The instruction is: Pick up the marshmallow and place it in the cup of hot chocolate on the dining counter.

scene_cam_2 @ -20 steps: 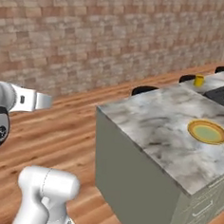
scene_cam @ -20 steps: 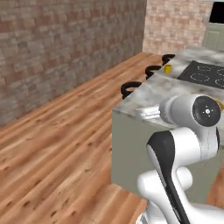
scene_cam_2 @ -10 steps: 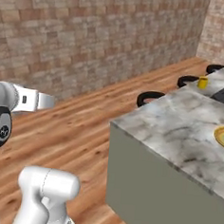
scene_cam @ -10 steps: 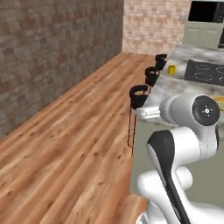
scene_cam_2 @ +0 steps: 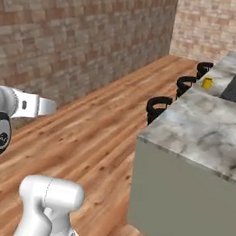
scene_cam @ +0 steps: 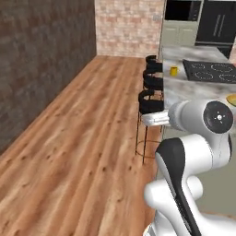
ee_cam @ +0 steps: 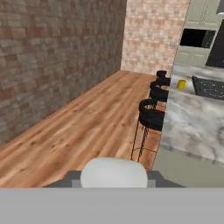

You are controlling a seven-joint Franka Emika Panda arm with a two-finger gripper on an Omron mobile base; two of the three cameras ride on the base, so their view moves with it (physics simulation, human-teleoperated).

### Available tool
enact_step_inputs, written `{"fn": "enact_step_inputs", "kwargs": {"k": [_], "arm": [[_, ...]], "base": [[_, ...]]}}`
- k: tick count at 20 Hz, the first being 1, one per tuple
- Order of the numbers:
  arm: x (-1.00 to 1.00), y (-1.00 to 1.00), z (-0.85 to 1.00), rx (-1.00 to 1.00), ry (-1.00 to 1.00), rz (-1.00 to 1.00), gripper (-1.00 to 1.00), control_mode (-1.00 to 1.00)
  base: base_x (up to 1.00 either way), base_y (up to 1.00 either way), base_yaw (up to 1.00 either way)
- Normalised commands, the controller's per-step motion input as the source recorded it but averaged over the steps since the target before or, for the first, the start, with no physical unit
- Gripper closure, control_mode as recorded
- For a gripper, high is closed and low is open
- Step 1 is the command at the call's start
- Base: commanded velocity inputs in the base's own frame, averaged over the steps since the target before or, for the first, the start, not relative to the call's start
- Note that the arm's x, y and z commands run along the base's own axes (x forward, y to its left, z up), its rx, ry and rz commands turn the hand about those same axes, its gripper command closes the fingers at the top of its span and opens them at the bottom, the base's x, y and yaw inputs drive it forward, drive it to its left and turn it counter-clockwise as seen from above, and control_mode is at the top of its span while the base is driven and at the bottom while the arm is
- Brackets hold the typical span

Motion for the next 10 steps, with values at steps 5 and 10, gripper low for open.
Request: {"fn": "enact_step_inputs", "kwargs": {"k": [5,10], "arm": [[0.0,0.0,0.0,0.0,0.0,0.0,1.0,1.0],[0.0,0.0,0.0,0.0,0.0,0.0,1.0,1.0]], "base": [[0.26,1.0,-0.47],[0.4,1.0,-0.48]]}}
